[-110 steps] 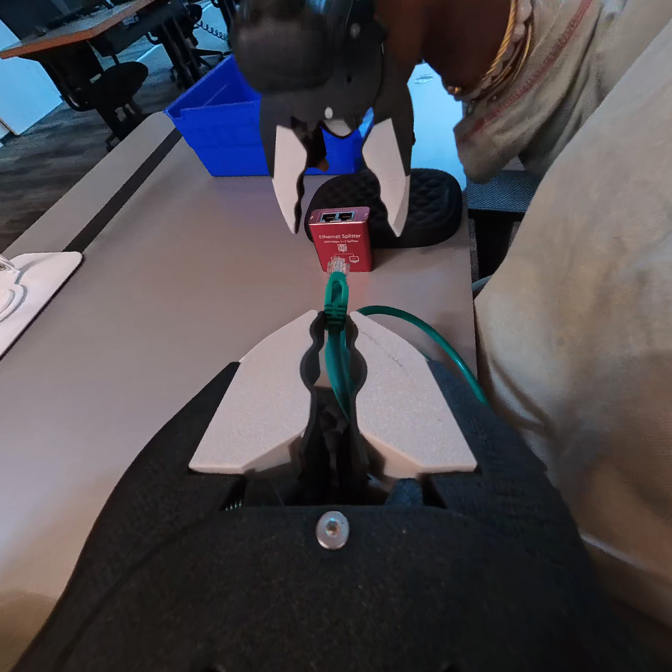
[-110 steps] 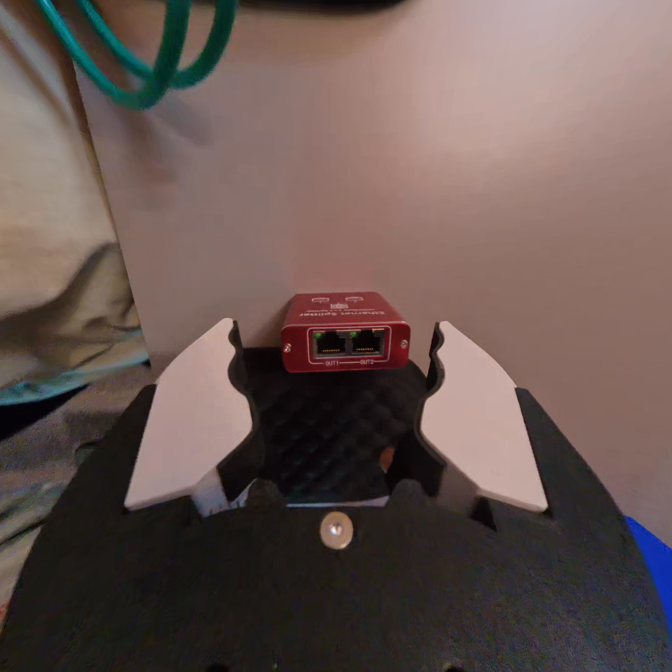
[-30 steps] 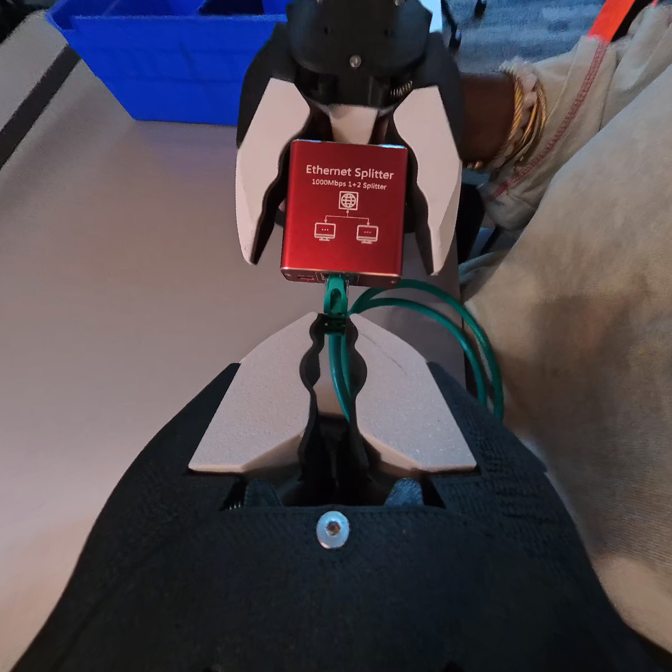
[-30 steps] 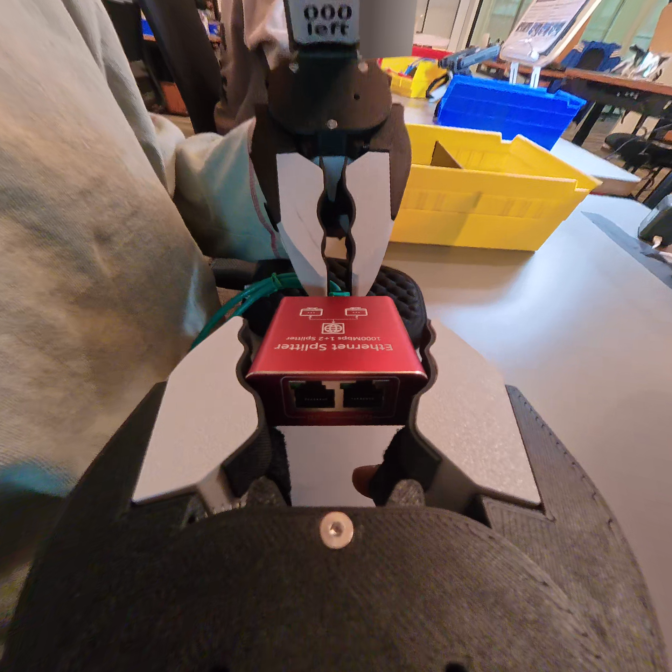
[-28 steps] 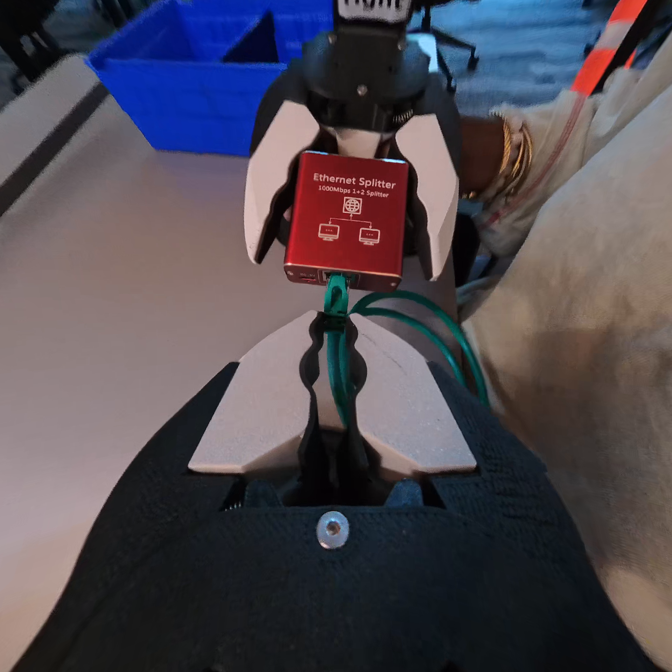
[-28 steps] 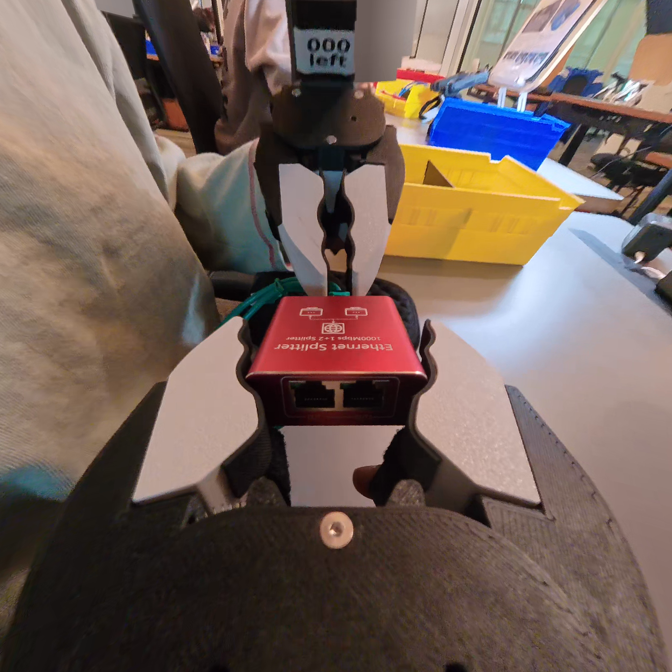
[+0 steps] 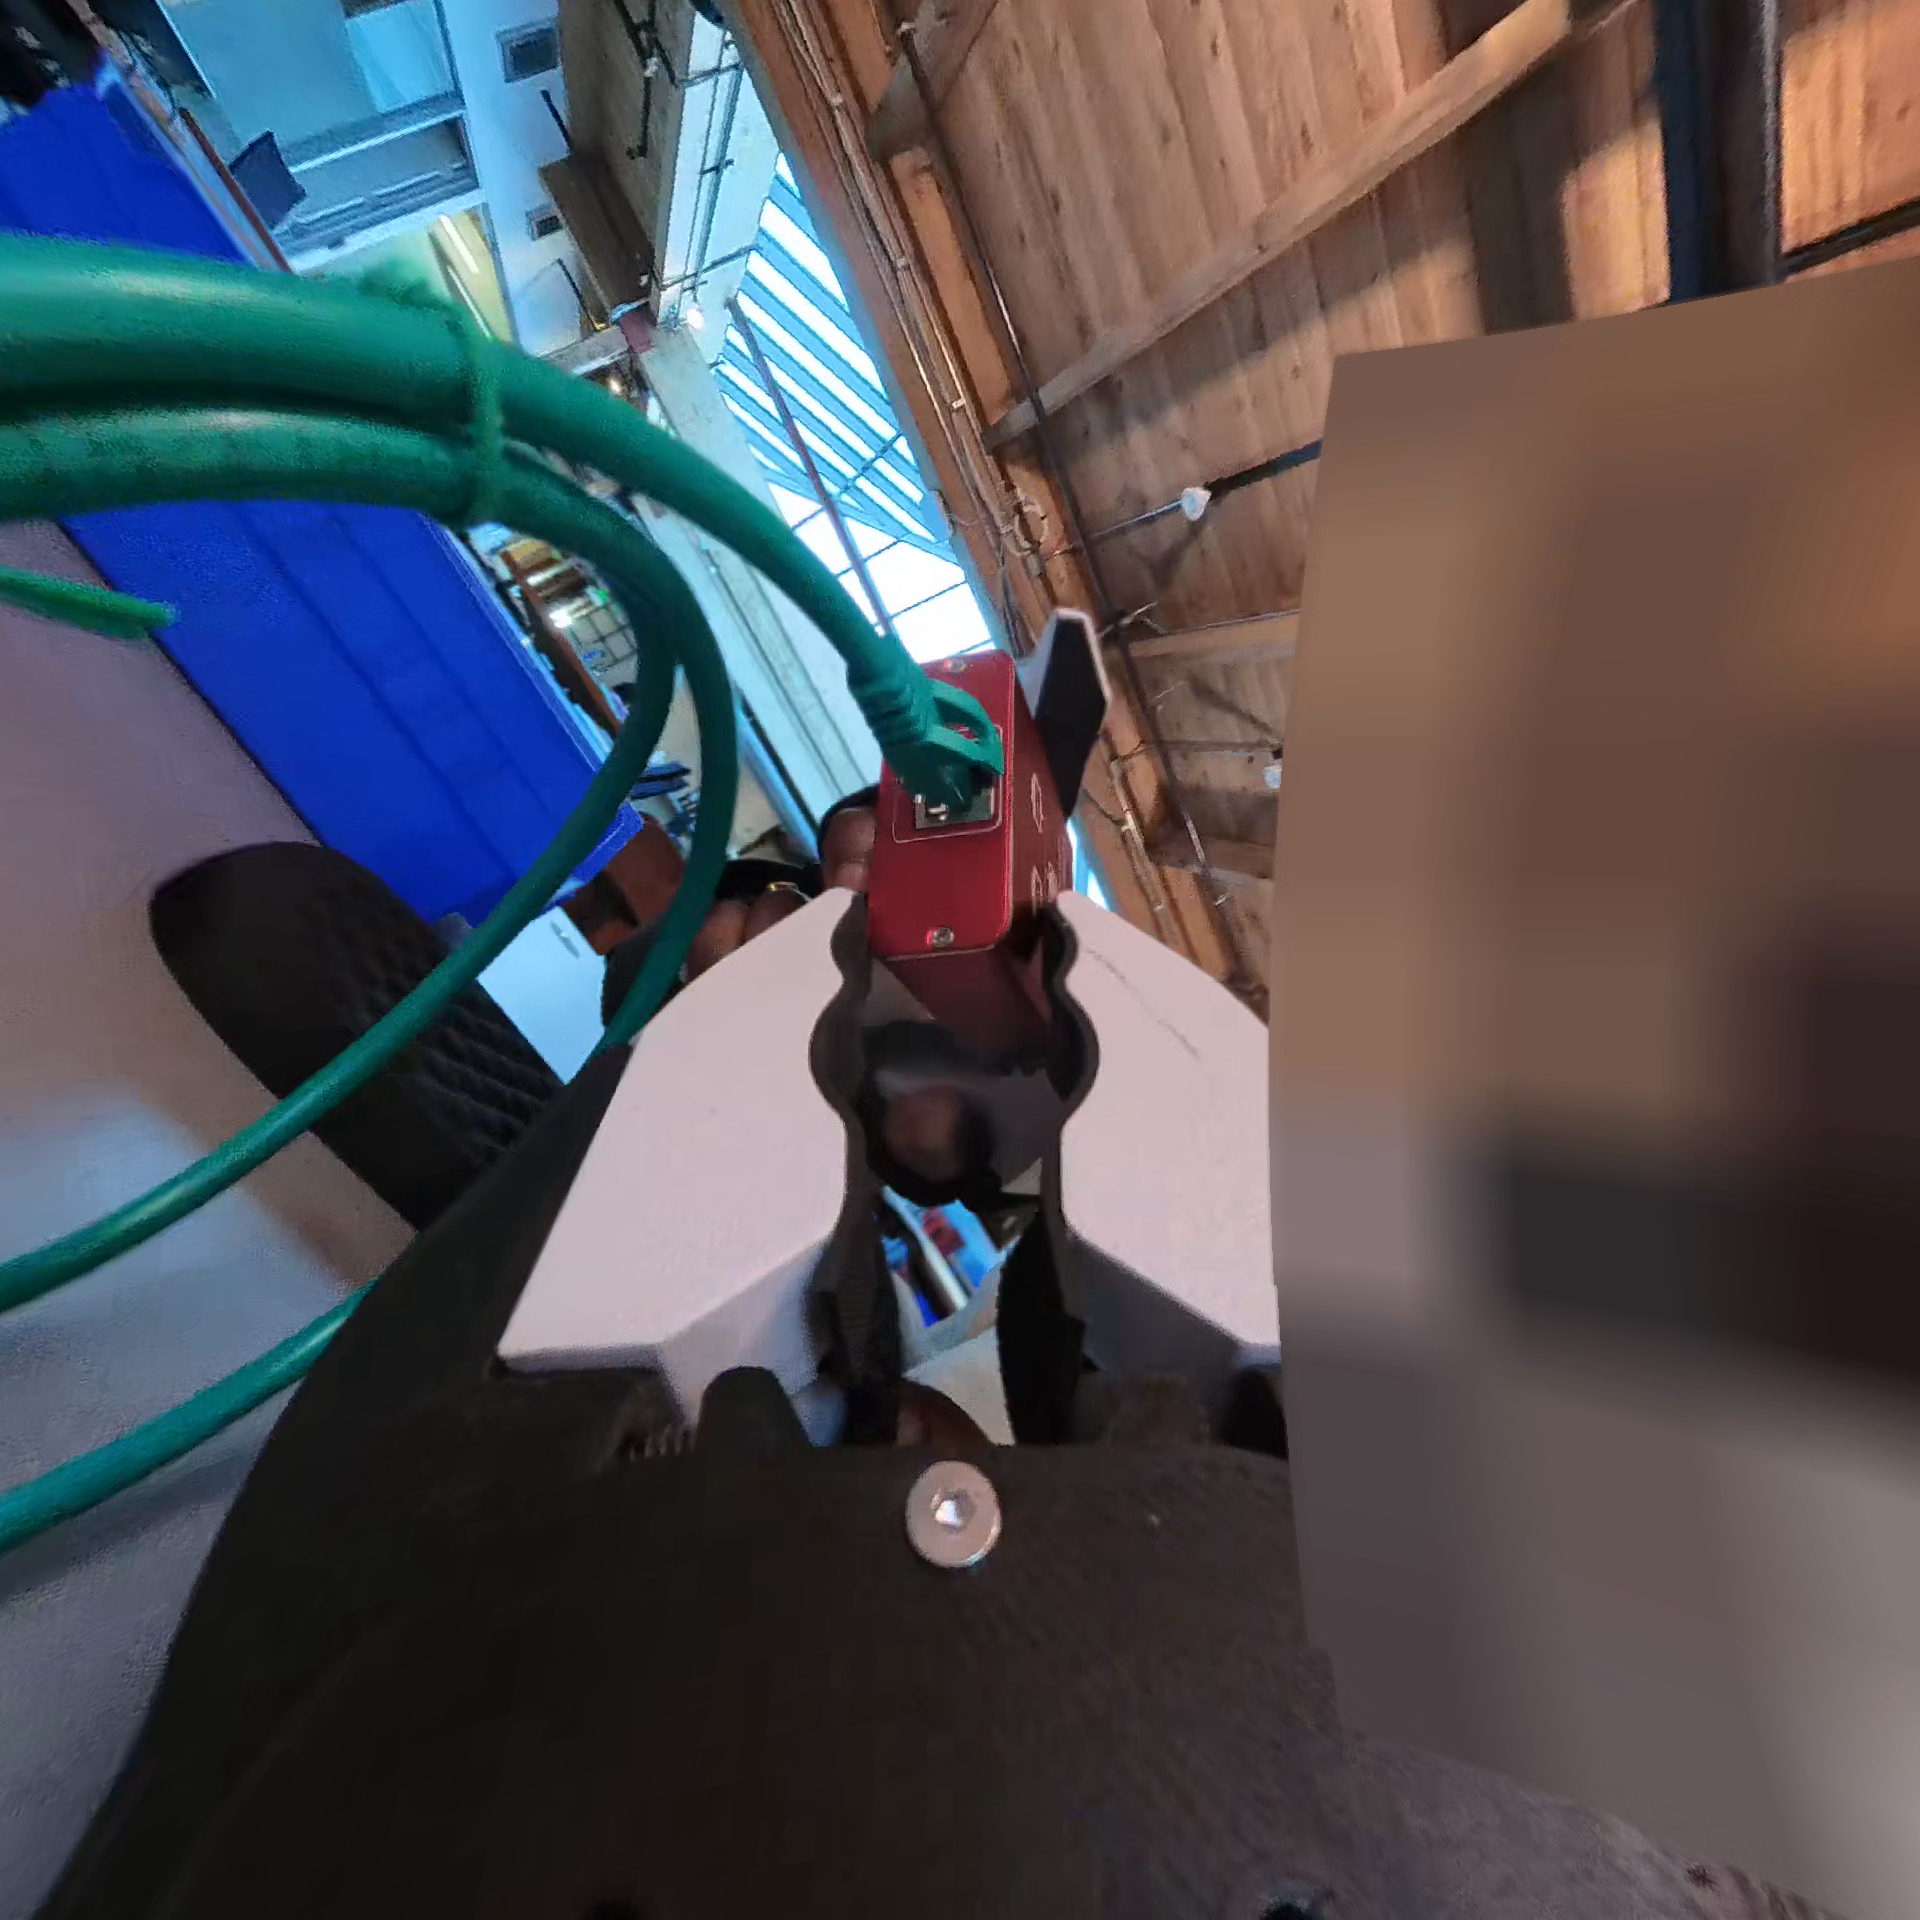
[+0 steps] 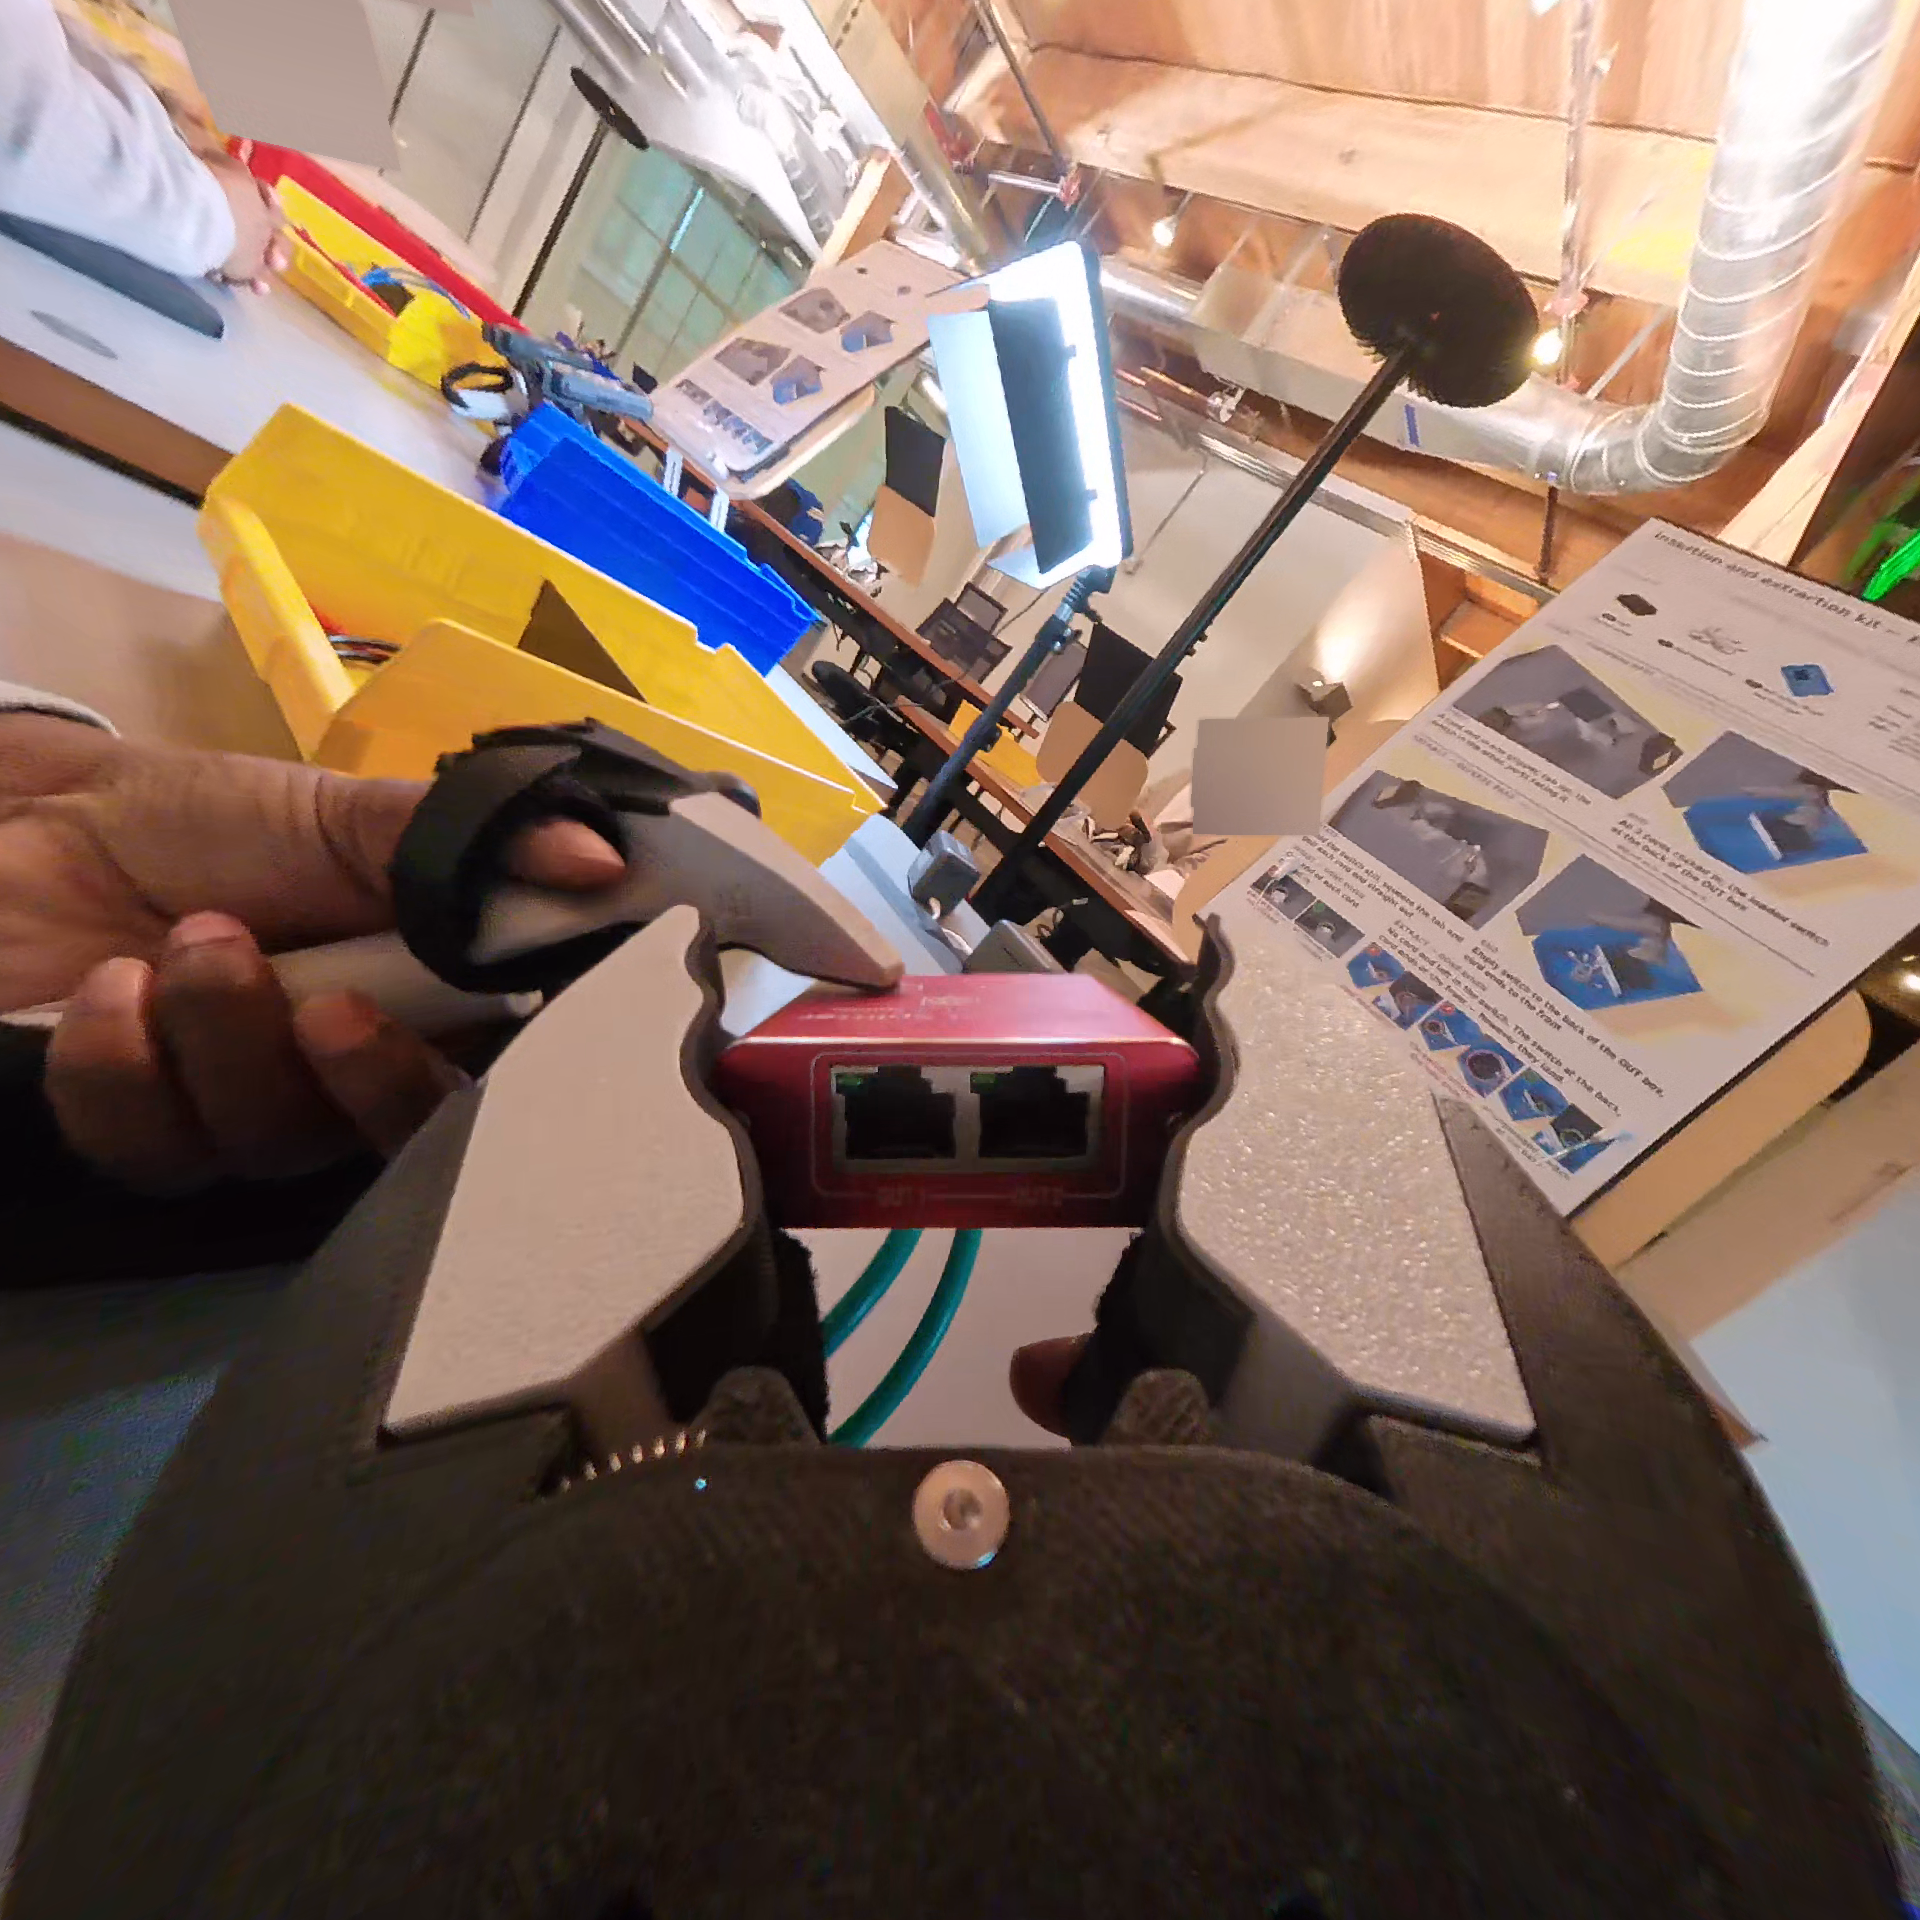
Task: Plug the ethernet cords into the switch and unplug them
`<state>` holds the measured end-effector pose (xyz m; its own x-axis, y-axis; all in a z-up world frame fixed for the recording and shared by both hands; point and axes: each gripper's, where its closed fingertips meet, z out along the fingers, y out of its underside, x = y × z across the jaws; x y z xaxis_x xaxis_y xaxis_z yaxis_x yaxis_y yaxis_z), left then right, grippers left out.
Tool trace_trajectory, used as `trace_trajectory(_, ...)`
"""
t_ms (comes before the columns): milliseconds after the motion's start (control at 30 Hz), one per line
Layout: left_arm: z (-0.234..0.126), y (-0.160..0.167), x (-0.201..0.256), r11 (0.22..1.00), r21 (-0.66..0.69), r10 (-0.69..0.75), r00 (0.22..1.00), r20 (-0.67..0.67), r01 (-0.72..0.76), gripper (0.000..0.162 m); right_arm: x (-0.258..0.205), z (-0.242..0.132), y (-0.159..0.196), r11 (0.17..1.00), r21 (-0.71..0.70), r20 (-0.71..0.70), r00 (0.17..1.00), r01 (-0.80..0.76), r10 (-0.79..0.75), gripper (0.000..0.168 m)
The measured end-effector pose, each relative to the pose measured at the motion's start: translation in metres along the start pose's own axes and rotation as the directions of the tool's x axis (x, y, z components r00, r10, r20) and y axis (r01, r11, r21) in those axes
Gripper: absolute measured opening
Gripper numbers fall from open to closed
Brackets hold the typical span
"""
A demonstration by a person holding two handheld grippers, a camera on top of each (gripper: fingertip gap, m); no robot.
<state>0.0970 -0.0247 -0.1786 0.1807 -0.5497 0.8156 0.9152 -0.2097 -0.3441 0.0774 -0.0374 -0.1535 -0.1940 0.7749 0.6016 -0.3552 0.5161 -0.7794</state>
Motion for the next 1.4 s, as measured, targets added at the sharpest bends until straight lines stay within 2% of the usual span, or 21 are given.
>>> trace_trajectory(67,-0.004,0.000,0.002,0.996,-0.034,0.086,0.996,0.038,-0.085,0.029,-0.003,0.000,0.006,0.999,-0.036,0.008,1.000,0.008,-0.008,0.087)
trace_trajectory(133,-0.010,-0.001,0.004,0.978,-0.107,0.190,0.978,0.081,-0.181,0.027,-0.013,-0.002,0.010,0.998,-0.052,0.099,0.995,-0.020,0.025,0.084)
trace_trajectory(200,-0.021,-0.002,0.001,0.934,-0.222,0.319,0.934,0.163,-0.281,0.026,-0.025,-0.008,0.012,0.981,-0.068,0.254,0.948,-0.182,0.193,0.087)
trace_trajectory(233,-0.028,-0.002,-0.002,0.897,-0.297,0.393,0.897,0.201,-0.327,0.026,-0.027,-0.013,0.011,0.946,-0.094,0.326,0.888,-0.310,0.323,0.087)
trace_trajectory(300,-0.040,0.000,-0.005,0.829,-0.431,0.485,0.842,0.235,-0.357,0.025,-0.023,-0.021,0.008,0.807,-0.167,0.433,0.693,-0.566,0.576,0.084)
trace_trajectory(333,-0.044,0.002,-0.005,0.797,-0.484,0.516,0.824,0.235,-0.361,0.025,-0.020,-0.023,0.009,0.723,-0.213,0.450,0.591,-0.658,0.670,0.074)
trace_trajectory(400,-0.048,0.006,-0.005,0.736,-0.567,0.568,0.792,0.222,-0.369,0.025,-0.024,-0.025,0.010,0.616,-0.303,0.499,0.429,-0.728,0.753,0.067)
trace_trajectory(533,-0.047,0.013,0.002,0.677,-0.630,0.591,0.791,0.158,-0.380,0.025,-0.045,-0.017,0.017,0.550,-0.417,0.513,0.312,-0.723,0.800,0.044)
trace_trajectory(567,-0.046,0.016,0.003,0.666,-0.639,0.594,0.792,0.141,-0.386,0.025,-0.045,-0.015,0.019,0.541,-0.409,0.507,0.310,-0.735,0.804,0.030)
trace_trajectory(667,-0.043,0.013,0.004,0.655,-0.626,0.629,0.765,0.140,-0.424,0.025,-0.042,-0.014,0.016,0.492,-0.366,0.528,0.259,-0.790,0.809,0.028)
trace_trajectory(733,-0.040,0.005,0.005,0.667,-0.584,0.657,0.735,0.169,-0.463,0.026,-0.037,-0.011,0.013,0.467,-0.290,0.525,0.269,-0.835,0.808,0.026)
trace_trajectory(867,-0.034,-0.010,0.009,0.686,-0.452,0.706,0.671,0.226,-0.570,0.054,-0.022,-0.008,0.010,0.437,-0.143,0.481,0.323,-0.888,0.815,0.026)
trace_trajectory(967,-0.028,-0.016,0.012,0.712,-0.323,0.701,0.662,0.265,-0.624,0.060,-0.006,-0.008,0.003,0.382,-0.022,0.460,0.330,-0.924,0.825,0.026)
trace_trajectory(1067,-0.023,-0.015,0.009,0.738,-0.231,0.675,0.679,0.289,-0.635,0.063,0.014,-0.011,-0.004,0.291,0.099,0.448,0.304,-0.952,0.841,0.026)
trace_trajectory(1200,-0.004,-0.004,0.006,0.792,-0.147,0.609,0.755,0.244,-0.592,0.061,0.024,-0.011,-0.007,0.166,0.203,0.438,0.241,-0.965,0.866,0.026)
trace_trajectory(1267,0.003,-0.001,0.008,0.810,-0.110,0.585,0.781,0.217,-0.576,0.045,0.021,-0.008,-0.003,0.140,0.216,0.414,0.221,-0.966,0.883,0.026)
trace_trajectory(1333,0.003,-0.005,0.006,0.808,-0.079,0.585,0.776,0.236,-0.584,0.031,0.018,-0.008,0.000,0.119,0.224,0.408,0.205,-0.967,0.890,0.026)
trace_trajectory(1400,0.001,-0.005,0.005,0.819,-0.076,0.569,0.788,0.236,-0.568,0.028,0.016,-0.007,0.004,0.090,0.217,0.404,0.174,-0.972,0.898,0.026)
